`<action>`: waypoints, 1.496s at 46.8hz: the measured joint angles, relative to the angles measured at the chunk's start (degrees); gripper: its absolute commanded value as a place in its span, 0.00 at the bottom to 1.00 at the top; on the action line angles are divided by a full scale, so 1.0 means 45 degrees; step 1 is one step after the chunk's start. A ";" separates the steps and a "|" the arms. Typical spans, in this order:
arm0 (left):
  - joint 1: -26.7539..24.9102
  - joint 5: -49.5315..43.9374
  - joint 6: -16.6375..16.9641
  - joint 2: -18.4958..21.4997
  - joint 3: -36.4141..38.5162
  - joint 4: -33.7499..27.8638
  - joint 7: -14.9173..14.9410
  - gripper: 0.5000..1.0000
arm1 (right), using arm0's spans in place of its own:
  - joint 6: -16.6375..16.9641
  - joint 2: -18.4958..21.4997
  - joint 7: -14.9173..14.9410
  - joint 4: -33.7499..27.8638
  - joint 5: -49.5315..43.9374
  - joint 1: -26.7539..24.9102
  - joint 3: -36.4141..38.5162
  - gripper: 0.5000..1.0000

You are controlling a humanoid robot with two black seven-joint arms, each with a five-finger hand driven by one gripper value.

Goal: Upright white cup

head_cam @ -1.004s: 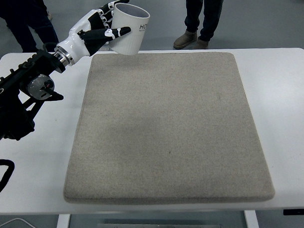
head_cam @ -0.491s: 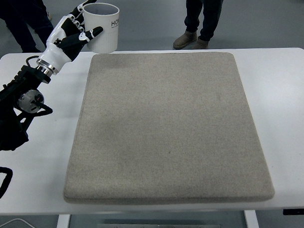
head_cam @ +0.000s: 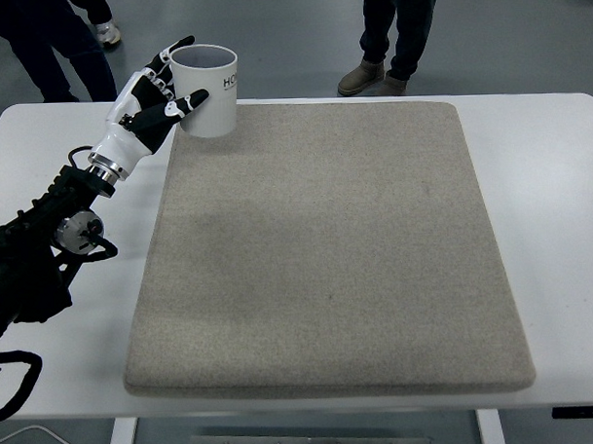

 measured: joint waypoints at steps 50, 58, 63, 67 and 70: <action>0.0430 0.0233 0.0184 -0.0056 0.1432 0.0722 0.0005 0.34 | 0.0025 0.0000 0.0002 0.0004 0.0000 -0.0018 0.0047 0.86; 0.0433 0.0232 0.0255 -0.0138 0.1432 0.0722 0.0005 0.38 | 0.0003 0.0000 0.0002 0.0006 0.0000 -0.0020 0.0030 0.86; 0.0434 0.0232 0.0275 -0.0234 0.1455 0.0722 0.0005 0.41 | -0.0005 0.0000 0.0002 0.0002 0.0000 -0.0020 0.0009 0.86; 0.0434 0.0232 0.0541 -0.0237 0.1645 0.0722 0.0005 0.42 | -0.0007 0.0000 0.0002 -0.0004 0.0000 -0.0021 0.0007 0.86; 0.0433 0.0235 0.0828 -0.0247 0.1918 0.0722 0.0005 0.42 | -0.0007 0.0000 0.0002 -0.0005 0.0000 -0.0021 0.0007 0.86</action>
